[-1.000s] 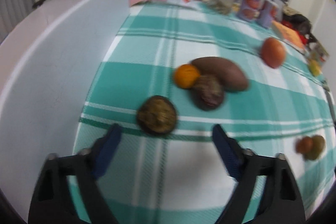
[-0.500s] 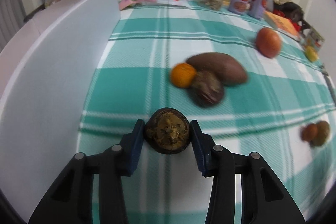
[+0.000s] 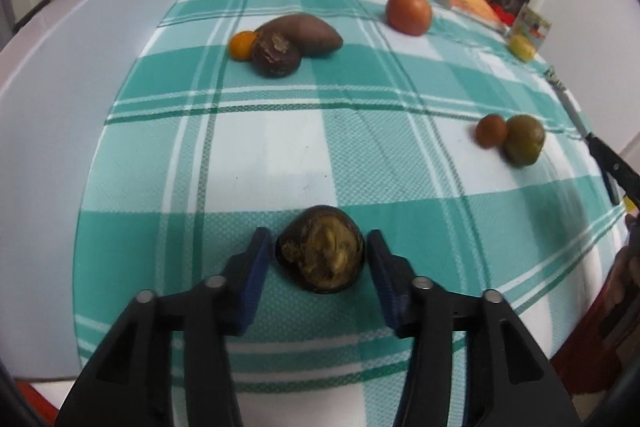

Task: Organize fruits

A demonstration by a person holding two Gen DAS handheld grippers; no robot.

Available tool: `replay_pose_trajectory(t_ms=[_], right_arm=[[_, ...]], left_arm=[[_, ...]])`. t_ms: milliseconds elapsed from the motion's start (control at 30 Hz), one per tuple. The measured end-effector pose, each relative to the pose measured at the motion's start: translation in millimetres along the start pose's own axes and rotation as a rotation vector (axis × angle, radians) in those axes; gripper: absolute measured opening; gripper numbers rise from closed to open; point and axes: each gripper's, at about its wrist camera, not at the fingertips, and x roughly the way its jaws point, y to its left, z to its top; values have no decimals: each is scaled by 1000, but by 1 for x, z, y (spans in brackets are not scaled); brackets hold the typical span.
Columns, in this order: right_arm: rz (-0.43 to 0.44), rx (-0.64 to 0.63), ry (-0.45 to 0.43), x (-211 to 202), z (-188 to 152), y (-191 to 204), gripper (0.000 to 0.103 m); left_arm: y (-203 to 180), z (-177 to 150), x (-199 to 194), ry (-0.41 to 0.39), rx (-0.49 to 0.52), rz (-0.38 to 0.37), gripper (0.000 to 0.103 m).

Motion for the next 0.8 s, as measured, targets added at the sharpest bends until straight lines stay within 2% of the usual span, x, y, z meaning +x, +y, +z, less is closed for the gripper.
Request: replay_pose_trajectory(t_ms=[33,67,167,200,333,400,433,500,567,800], right_arm=[[19,31,17,2,0,-8,98],[42,53,36,5,0,-13,98],[153,78,98,12,-1,-18,98],[166,73,103,13,-1,-16,98],[265,14,173,32,8,6,97],[287,-82,231,49,14,28,89],[290,-106,244,54,15,34,80],[287,-144,269,65,17,45,74],[302,-147,267,72,18,48,47],[336,-160,295,52,1,42,46]], left_arm=[[0,-2,-3,-8,-3,7,78],[0,-3,-7,-23,-4,12,83],[3,-6,-16,-55,3,7,83],[4,-7,-19,-59,2,6,83],[11,-9,-20,-67,-21,-9,83],[12,-11,-22,-69,-35,-18,83],[13,-12,-23,-70,-36,-20,83],[14,-14,-27,-82,-33,-21,83],[14,-16,-29,-89,-26,-19,83],[18,-18,-30,-94,-45,-38,83]])
